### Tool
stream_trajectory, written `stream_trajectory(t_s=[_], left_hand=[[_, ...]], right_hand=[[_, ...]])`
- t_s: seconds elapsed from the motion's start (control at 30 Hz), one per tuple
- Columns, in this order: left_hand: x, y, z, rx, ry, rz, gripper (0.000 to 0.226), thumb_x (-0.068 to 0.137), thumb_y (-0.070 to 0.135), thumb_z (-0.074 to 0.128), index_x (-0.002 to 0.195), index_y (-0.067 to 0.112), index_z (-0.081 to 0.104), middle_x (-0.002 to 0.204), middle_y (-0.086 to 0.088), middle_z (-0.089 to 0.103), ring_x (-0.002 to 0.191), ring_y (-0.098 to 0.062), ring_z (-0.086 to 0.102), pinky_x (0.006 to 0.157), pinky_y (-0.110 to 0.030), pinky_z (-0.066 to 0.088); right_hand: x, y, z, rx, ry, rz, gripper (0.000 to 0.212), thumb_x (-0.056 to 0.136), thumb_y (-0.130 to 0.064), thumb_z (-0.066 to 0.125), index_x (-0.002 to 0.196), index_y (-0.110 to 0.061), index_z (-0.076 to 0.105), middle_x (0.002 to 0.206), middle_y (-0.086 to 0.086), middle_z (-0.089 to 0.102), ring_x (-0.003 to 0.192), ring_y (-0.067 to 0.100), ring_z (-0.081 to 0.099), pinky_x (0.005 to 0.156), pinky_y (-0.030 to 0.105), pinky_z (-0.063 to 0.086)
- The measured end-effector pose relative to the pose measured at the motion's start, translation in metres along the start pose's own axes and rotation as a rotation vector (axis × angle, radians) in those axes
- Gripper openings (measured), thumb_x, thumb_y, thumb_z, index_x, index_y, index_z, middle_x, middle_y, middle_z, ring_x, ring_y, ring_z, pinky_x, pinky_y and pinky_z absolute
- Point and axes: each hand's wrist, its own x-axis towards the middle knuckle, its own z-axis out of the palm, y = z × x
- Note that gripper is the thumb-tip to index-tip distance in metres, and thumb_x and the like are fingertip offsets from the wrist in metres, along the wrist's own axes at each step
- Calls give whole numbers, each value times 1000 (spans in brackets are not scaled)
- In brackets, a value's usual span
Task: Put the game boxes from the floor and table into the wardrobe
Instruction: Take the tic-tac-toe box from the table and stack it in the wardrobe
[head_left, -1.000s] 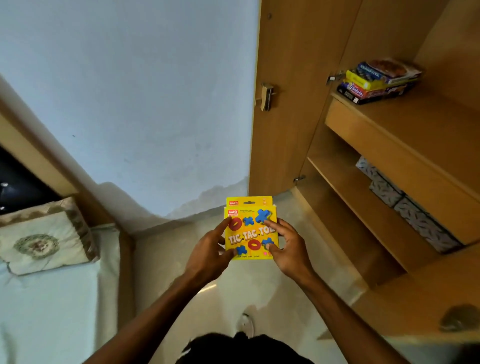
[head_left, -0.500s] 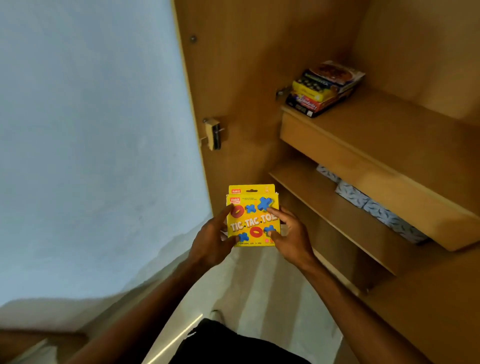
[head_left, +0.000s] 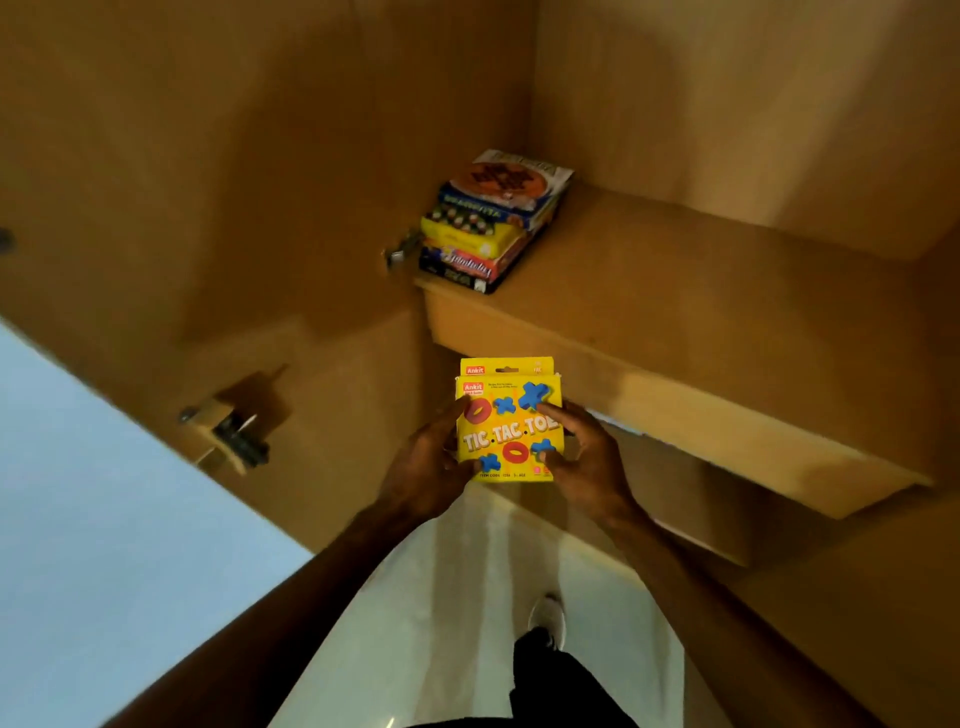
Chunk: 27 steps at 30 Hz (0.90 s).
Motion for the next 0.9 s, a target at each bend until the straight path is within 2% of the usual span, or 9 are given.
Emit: stream_trajectory(t_s=[0.1, 0.23, 0.27, 0.37, 0.5, 0.6, 0.7, 0.8, 0.9], left_hand=[[64, 19, 12, -34, 29, 20, 74, 83, 26, 75, 146, 38, 39, 115, 6, 67, 81, -9, 66, 65, -23, 56], [137, 51, 20, -36, 106, 69, 61, 87, 28, 71, 141, 38, 46, 109, 7, 67, 81, -3, 65, 59, -8, 48], [153, 58, 20, -45, 123, 62, 57, 87, 28, 71, 139, 37, 48, 108, 6, 67, 81, -4, 66, 59, -9, 48], [202, 76, 13, -33, 190, 84, 50, 86, 31, 72, 132, 32, 55, 112, 3, 70, 84, -12, 67, 69, -27, 56], [269, 92, -11, 22, 206, 119, 55, 82, 31, 76, 133, 25, 56, 113, 2, 70, 88, -16, 65, 75, -30, 55], [314, 94, -32, 40, 182, 92, 66, 75, 34, 81, 134, 23, 55, 110, 2, 68, 89, -23, 69, 74, -35, 58], [354, 84, -56, 108, 163, 106, 72, 69, 45, 79, 134, 27, 54, 123, 0, 68, 101, -23, 69, 82, -42, 59], [388, 74, -81, 29, 161, 50, 53, 75, 43, 79, 122, 28, 62, 122, 4, 65, 99, -21, 67, 80, -39, 58], [407, 69, -97, 228, 312, 110, 31, 84, 31, 74, 113, 19, 70, 120, 0, 60, 107, -20, 59, 85, -30, 49]], right_hand=[[58, 5, -31, -17, 30, -18, 58, 76, 15, 68, 121, -20, 64, 123, -5, 57, 107, -1, 57, 78, 0, 44], [139, 13, -67, -45, 62, -62, 58, 75, 10, 69, 122, -24, 64, 125, -3, 58, 112, 11, 61, 86, 10, 50], [157, 14, -73, -75, 83, -70, 58, 74, 9, 69, 122, -24, 64, 126, -3, 57, 115, 14, 60, 89, 11, 49], [210, 10, -83, -127, 144, -93, 56, 74, 8, 69, 123, -20, 64, 129, 2, 52, 118, 19, 58, 98, 25, 51], [280, -6, -86, -130, 169, -137, 51, 74, 7, 71, 120, -15, 65, 128, 8, 49, 118, 24, 57, 99, 40, 52], [326, -18, -79, -154, 162, -155, 50, 74, 5, 75, 119, -14, 65, 127, 9, 48, 118, 24, 57, 96, 33, 52], [364, -29, -68, -159, 158, -167, 45, 74, 0, 77, 115, -14, 66, 127, 8, 48, 113, 21, 58, 95, 35, 53], [393, -36, -58, -161, 138, -184, 36, 74, -4, 79, 108, -13, 69, 117, 0, 50, 107, 20, 60, 95, 34, 52], [413, -38, -50, -189, 49, -231, 29, 75, -2, 76, 104, -9, 73, 114, -3, 50, 111, 23, 62, 93, 24, 48]])
